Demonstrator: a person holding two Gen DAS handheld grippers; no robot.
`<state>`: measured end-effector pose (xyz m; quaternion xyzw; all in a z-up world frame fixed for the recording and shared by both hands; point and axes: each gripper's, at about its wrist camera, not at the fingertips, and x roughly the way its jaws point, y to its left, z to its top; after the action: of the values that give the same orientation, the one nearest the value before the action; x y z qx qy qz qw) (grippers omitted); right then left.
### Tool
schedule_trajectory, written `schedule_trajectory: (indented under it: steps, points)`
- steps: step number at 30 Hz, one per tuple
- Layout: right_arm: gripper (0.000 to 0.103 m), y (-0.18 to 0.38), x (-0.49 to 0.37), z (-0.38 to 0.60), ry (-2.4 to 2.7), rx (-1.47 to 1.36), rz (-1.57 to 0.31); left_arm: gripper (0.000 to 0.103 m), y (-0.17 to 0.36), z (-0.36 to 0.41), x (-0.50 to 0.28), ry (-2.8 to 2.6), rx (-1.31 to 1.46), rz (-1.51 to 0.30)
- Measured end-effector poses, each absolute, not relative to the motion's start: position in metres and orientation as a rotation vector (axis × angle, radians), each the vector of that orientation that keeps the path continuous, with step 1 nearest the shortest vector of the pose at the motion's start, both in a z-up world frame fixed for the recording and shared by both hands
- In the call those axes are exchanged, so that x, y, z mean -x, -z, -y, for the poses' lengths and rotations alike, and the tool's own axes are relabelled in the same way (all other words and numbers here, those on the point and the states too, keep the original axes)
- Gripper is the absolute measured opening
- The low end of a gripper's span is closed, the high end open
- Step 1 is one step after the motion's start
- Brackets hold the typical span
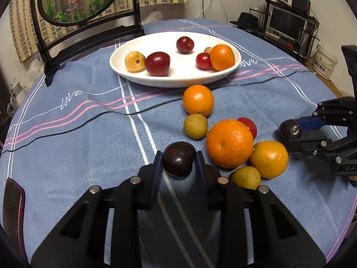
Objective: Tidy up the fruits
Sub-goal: 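Carry both dark plums over the white plate and lower them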
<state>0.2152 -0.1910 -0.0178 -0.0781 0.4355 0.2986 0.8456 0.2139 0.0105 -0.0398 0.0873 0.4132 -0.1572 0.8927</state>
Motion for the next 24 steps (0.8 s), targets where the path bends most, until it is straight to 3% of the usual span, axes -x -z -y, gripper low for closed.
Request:
schedule_trajectory:
  steps: [11, 18, 24]
  points:
    - [0.030, 0.000, -0.238, 0.188, -0.597, 0.081, -0.794, 0.030, 0.015, -0.030, -0.234, 0.274, 0.015, -0.808]
    - [0.030, -0.017, -0.280, 0.163, -0.563, 0.051, -0.681, 0.030, -0.023, -0.019, -0.290, 0.281, 0.098, -0.737]
    - [0.030, -0.013, -0.324, 0.155, -0.512, 0.010, -0.705, 0.030, -0.024, 0.001, -0.357, 0.252, 0.054, -0.759]
